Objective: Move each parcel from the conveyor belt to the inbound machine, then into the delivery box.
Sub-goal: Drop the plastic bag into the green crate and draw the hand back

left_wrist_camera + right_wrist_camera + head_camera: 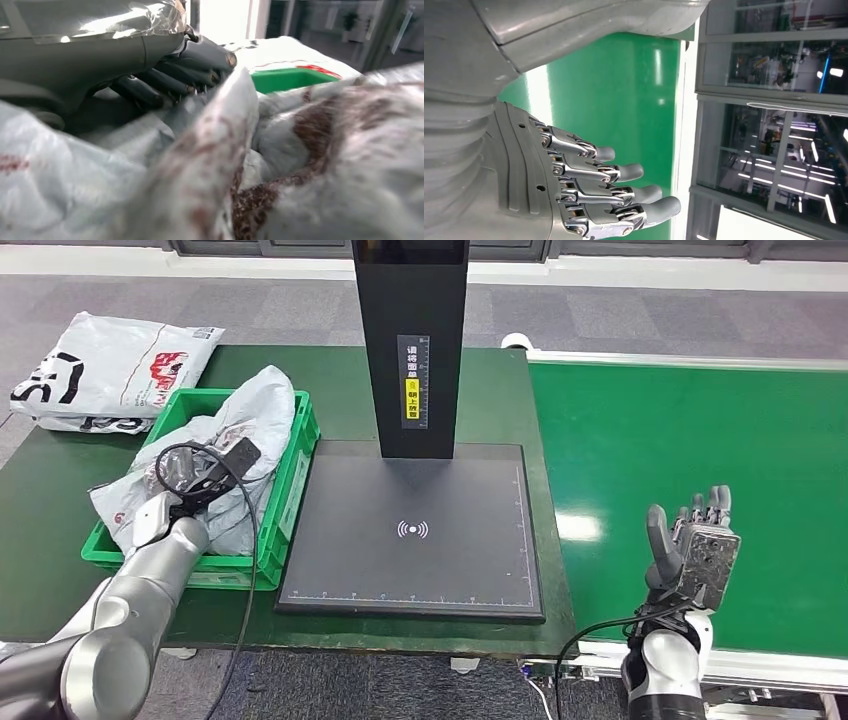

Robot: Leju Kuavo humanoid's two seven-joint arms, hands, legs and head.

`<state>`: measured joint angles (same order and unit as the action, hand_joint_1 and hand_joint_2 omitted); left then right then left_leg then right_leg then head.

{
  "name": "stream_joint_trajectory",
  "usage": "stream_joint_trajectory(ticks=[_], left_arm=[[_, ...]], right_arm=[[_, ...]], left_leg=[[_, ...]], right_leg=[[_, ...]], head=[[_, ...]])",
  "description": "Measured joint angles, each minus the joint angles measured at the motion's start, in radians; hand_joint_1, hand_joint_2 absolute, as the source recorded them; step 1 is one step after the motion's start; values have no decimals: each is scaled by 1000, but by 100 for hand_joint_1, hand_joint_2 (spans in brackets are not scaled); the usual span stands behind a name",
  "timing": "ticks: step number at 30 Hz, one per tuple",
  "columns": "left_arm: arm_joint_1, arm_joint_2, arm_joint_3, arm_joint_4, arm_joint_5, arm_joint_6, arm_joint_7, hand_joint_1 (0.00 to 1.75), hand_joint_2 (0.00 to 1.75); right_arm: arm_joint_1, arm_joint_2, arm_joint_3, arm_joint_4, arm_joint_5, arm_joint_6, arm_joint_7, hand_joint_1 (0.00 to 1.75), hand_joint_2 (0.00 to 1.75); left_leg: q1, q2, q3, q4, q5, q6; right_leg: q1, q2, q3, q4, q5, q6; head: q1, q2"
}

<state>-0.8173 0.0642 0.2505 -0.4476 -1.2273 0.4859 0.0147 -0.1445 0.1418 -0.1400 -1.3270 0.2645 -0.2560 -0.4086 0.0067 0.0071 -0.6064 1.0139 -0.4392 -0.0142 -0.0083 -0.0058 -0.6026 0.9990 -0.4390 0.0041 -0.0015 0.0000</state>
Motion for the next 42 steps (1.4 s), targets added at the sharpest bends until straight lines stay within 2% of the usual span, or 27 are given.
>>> stream_joint_trajectory(ticks=[6, 11, 13, 17, 21, 31, 36, 39, 42], left_arm=[[44, 10, 21, -52, 243, 58, -206, 0, 175], [57, 8, 37, -88, 299, 73, -252, 0, 175], [65, 6, 46, -104, 366, 92, -307, 0, 175], [101, -11, 72, -196, 720, 162, -530, 0, 175], [161, -27, 74, -312, 956, 203, -629, 0, 175], [241, -88, 55, -495, 1063, 207, -666, 0, 175], [240, -121, -6, -526, 1106, 149, -639, 0, 175], [220, -142, -75, -511, 1012, 164, -583, 0, 175], [170, -148, -142, -444, 849, 149, -455, 0, 175]], right_arm=[[16, -4, 0, -15, -13, -4, 1, 0, 175], [24, -4, 0, -25, -16, -4, 2, 0, 175], [25, -5, 0, -27, -16, -4, 3, 0, 175], [35, -10, 7, -26, -23, -5, 1, 0, 175], [27, -17, 35, -1, -26, -12, -13, 0, 175], [-91, -18, 108, 134, -23, -64, -18, 0, 175], [-172, -18, 138, 225, -37, -116, -60, 0, 175], [-210, -17, 164, 278, -45, -137, -87, 0, 175], [-235, -16, 199, 324, -47, -148, -93, 0, 175]], left_leg=[[1, -1, 0, 0, 0, -1], [1, -1, -1, 0, 0, -1], [1, -1, -1, 0, 0, -1], [1, -1, -1, 0, 0, -1], [1, 0, -1, 0, -1, -1], [0, 0, -1, 0, 0, -1], [0, -1, -1, 1, 0, 0], [0, -3, -1, 1, 0, 0], [0, -3, -1, 1, 1, 0]], right_leg=[[0, -1, 0, 1, 0, -1], [0, -1, 0, 0, 0, 0], [0, -1, 0, 0, 0, 0], [0, -1, 0, 0, 0, -1], [0, 0, 0, 0, -1, -1], [0, 0, 0, 1, 0, 0], [0, -1, 0, 0, 0, 0], [0, -3, 0, 0, 0, 0], [0, -4, 0, 1, 0, 0]], head=[[0, 0], [0, 0], [0, 0], [0, 0], [0, 0], [0, 0], [0, 0], [0, 0], [0, 0]])
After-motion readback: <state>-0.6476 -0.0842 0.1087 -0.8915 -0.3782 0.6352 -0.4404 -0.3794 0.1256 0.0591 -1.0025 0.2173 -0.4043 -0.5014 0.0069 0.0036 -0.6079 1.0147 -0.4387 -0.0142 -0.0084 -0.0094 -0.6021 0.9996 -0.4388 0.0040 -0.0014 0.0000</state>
